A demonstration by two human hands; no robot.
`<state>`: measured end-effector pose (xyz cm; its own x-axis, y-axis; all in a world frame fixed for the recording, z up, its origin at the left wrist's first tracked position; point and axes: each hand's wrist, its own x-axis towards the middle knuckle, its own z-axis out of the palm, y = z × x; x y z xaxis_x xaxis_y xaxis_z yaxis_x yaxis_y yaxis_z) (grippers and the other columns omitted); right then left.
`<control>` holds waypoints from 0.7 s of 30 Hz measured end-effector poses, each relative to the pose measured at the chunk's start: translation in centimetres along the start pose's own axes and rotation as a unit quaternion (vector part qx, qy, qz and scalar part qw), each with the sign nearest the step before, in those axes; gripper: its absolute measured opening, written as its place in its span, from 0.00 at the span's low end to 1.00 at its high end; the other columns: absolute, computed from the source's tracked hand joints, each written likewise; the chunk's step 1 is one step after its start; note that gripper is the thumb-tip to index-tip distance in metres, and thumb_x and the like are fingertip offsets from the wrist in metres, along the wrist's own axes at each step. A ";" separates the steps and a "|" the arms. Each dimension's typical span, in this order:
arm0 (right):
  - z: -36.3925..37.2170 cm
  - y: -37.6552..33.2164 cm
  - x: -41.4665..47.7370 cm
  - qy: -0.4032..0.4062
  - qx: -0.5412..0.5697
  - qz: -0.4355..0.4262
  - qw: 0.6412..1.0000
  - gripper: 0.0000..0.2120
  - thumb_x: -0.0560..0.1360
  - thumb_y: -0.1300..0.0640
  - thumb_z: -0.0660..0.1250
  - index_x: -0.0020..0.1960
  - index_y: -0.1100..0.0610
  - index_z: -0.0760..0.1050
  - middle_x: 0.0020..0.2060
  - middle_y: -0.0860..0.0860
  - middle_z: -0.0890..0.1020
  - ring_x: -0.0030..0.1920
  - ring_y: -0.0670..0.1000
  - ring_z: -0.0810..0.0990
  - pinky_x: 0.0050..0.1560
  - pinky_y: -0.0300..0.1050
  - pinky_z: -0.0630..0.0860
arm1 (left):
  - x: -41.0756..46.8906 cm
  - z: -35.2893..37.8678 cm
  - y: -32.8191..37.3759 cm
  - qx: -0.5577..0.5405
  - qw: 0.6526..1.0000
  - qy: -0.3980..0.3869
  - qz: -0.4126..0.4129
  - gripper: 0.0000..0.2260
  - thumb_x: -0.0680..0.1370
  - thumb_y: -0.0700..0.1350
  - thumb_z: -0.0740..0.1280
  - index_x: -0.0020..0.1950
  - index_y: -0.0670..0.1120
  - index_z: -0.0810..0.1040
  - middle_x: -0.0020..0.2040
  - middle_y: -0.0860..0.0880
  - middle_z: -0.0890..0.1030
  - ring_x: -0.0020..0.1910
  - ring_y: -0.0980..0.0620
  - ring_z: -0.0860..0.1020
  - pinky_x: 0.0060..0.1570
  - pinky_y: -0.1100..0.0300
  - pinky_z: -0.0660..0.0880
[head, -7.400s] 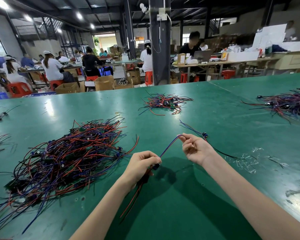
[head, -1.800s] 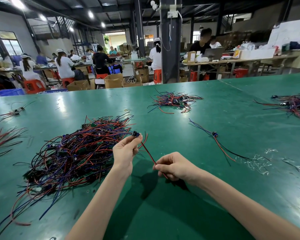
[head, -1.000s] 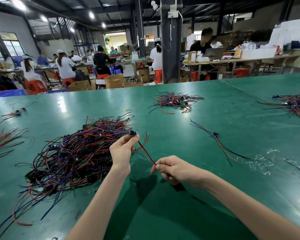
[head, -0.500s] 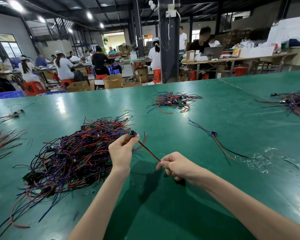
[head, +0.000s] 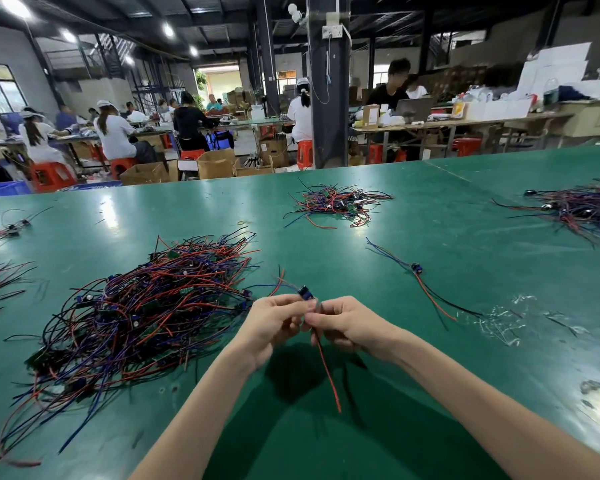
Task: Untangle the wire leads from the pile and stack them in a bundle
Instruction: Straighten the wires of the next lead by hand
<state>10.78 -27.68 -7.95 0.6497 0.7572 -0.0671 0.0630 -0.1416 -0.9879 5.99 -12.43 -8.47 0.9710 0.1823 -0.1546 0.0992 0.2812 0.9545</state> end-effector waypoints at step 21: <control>-15.8 3.2 0.0 0.409 -0.318 0.216 0.828 0.07 0.73 0.59 0.67 0.45 0.61 0.81 0.49 0.62 0.81 0.51 0.61 0.78 0.48 0.46 0.72 | 0.3 -0.6 0.1 0.033 0.999 -0.011 -0.022 0.08 0.79 0.45 0.65 0.51 0.44 0.82 0.49 0.49 0.85 0.39 0.57 0.79 0.38 0.65 0.74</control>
<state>22.93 -38.25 -8.92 0.9949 -0.0986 -0.0204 -0.0908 -0.7907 -0.6054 6.17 -11.83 -8.60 0.9699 0.1501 -0.1915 0.1551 0.2251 0.9619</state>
